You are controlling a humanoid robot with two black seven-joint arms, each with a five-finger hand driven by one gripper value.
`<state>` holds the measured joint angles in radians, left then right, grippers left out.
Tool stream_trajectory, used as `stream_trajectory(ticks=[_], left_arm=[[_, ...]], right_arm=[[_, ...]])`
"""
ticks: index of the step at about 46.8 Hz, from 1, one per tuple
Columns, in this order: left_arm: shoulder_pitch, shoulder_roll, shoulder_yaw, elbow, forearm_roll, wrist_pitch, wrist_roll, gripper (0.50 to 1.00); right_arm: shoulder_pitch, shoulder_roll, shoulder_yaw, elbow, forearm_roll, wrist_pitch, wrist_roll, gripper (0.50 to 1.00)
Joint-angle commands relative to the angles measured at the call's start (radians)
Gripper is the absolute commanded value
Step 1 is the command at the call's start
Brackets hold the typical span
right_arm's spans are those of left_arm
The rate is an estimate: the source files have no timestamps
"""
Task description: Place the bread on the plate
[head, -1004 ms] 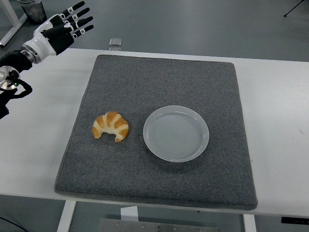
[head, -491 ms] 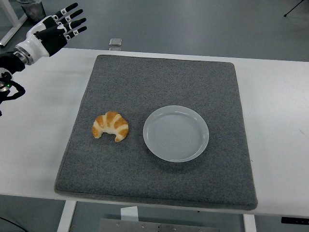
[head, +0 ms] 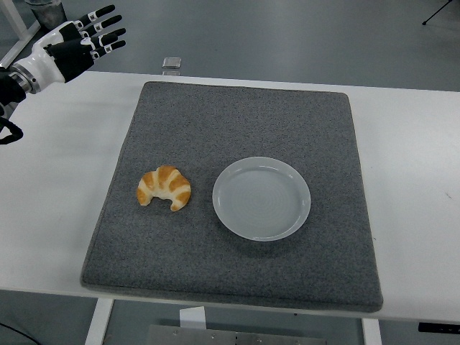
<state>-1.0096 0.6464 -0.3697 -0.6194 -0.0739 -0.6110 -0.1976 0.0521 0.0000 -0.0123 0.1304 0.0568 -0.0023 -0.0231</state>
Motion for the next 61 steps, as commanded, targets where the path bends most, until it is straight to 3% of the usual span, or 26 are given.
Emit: stream_trajectory(ticks=[1, 17, 32, 38, 54, 61], left_arm=[[-0.004, 0.050, -0.006, -0.045, 0.051, 0.000, 0.000, 0.999], [-0.007, 0.116, -0.015, -0.216, 0.433, 0.000, -0.009, 0.996], [0.005, 0.309, -0.012, -0.497, 0.534, 0.000, -0.014, 0.996], [0.006, 0.367, -0.012, -0.583, 0.634, 0.017, -0.042, 0.996], [0.000, 0.415, -0.011, -0.645, 0.821, 0.036, -0.091, 0.996], [0.013, 0.447, 0.002, -0.677, 0.856, 0.098, -0.121, 0.996]], right_arm=[[0.000, 0.000, 0.000, 0.000, 0.000, 0.001, 0.000, 0.954], [0.000, 0.000, 0.000, 0.000, 0.000, -0.001, 0.000, 0.952], [0.000, 0.000, 0.000, 0.000, 0.000, -0.001, 0.000, 0.952], [0.000, 0.000, 0.000, 0.000, 0.000, -0.001, 0.000, 0.952], [0.000, 0.000, 0.000, 0.000, 0.000, -0.001, 0.000, 0.952], [0.000, 0.000, 0.000, 0.000, 0.000, -0.001, 0.000, 0.952]])
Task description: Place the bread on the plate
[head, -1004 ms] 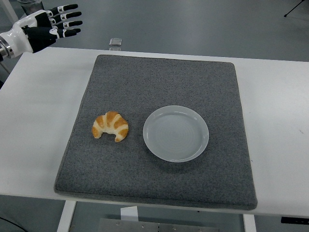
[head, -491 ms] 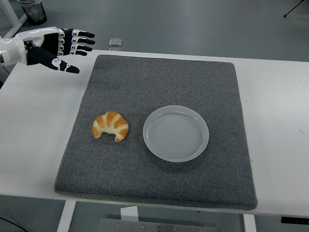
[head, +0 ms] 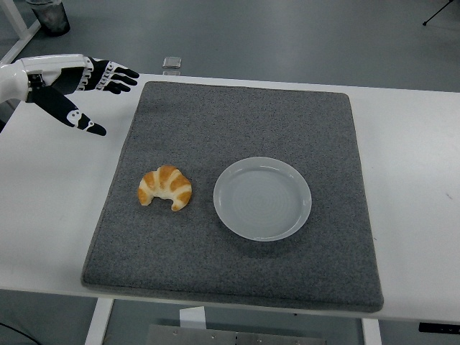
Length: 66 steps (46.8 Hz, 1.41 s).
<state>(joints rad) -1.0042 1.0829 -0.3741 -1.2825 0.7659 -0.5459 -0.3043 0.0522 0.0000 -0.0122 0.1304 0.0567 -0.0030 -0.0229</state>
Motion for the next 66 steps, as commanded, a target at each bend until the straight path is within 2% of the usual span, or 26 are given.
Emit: stream_trajectory(ticks=[1, 11, 14, 25, 35, 45, 50, 66], left_arm=[[0.010, 0.014, 0.009, -0.023, 0.024, 0.050, -0.019, 0.996], [0.108, 0.017, 0.017, -0.121, 0.139, 0.263, -0.079, 0.996], [0.131, 0.012, 0.020, -0.136, 0.159, 0.303, -0.079, 0.996], [0.156, -0.040, 0.024, -0.138, 0.222, 0.383, -0.079, 0.996], [0.170, -0.086, 0.061, -0.138, 0.355, 0.445, -0.079, 0.996], [0.171, -0.133, 0.124, -0.136, 0.466, 0.573, -0.079, 0.996], [0.171, -0.143, 0.150, -0.139, 0.559, 0.613, -0.079, 0.994], [0.171, -0.192, 0.153, -0.138, 0.616, 0.626, -0.075, 0.994]], right_arm=[[0.000, 0.000, 0.000, 0.000, 0.000, 0.000, 0.000, 0.952], [0.000, 0.000, 0.000, 0.000, 0.000, 0.000, 0.000, 0.952], [0.000, 0.000, 0.000, 0.000, 0.000, 0.000, 0.000, 0.952], [0.000, 0.000, 0.000, 0.000, 0.000, 0.000, 0.000, 0.952], [0.000, 0.000, 0.000, 0.000, 0.000, 0.000, 0.000, 0.952], [0.000, 0.000, 0.000, 0.000, 0.000, 0.000, 0.000, 0.952], [0.000, 0.000, 0.000, 0.000, 0.000, 0.000, 0.000, 0.952], [0.000, 0.000, 0.000, 0.000, 0.000, 0.001, 0.000, 0.952]])
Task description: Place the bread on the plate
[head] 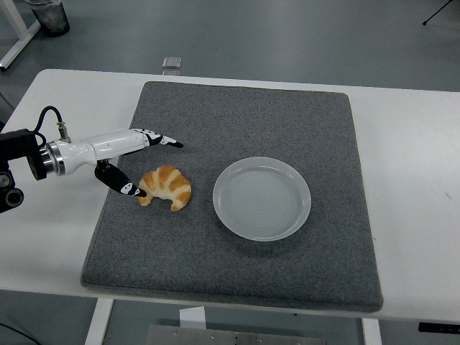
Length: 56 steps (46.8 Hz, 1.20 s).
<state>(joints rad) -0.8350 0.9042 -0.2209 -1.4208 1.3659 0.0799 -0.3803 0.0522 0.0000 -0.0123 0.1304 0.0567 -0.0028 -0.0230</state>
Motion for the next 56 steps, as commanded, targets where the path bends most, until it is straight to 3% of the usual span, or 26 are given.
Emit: stream_trajectory(ticks=[1, 34, 56], left_arm=[[0.002, -0.016, 0.000, 0.000, 0.024, 0.000, 0.001, 0.994], [0.004, -0.133, 0.002, 0.102, 0.070, 0.000, 0.008, 0.994], [0.007, -0.153, 0.012, 0.117, 0.081, -0.003, 0.009, 0.994]], right_arm=[[0.000, 0.000, 0.000, 0.000, 0.000, 0.000, 0.000, 0.952], [0.000, 0.000, 0.000, 0.000, 0.000, 0.001, 0.000, 0.952], [0.000, 0.000, 0.000, 0.000, 0.000, 0.000, 0.000, 0.954]])
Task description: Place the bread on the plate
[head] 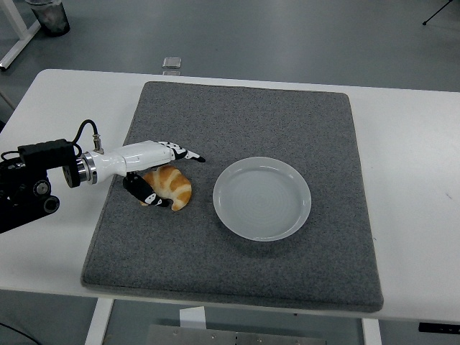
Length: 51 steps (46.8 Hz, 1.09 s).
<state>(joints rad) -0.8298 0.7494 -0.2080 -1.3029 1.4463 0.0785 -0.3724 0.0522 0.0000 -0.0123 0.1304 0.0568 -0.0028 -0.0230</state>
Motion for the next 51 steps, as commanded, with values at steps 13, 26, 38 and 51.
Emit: stream_trajectory(ticks=[13, 26, 38, 51], left_arm=[[0.001, 0.007, 0.004, 0.001, 0.000, -0.002, 0.000, 0.994], [0.001, 0.015, 0.006, -0.001, 0.002, 0.000, 0.000, 0.954], [0.028, 0.016, 0.012, -0.007, 0.008, 0.000, 0.000, 0.727], [0.020, 0.016, 0.003, -0.006, 0.062, 0.003, -0.002, 0.500]], right_arm=[[0.000, 0.000, 0.000, 0.000, 0.000, 0.000, 0.000, 0.952], [0.000, 0.000, 0.000, 0.000, 0.000, 0.000, 0.000, 0.952], [0.000, 0.000, 0.000, 0.000, 0.000, 0.001, 0.000, 0.952], [0.000, 0.000, 0.000, 0.000, 0.000, 0.000, 0.000, 0.952]])
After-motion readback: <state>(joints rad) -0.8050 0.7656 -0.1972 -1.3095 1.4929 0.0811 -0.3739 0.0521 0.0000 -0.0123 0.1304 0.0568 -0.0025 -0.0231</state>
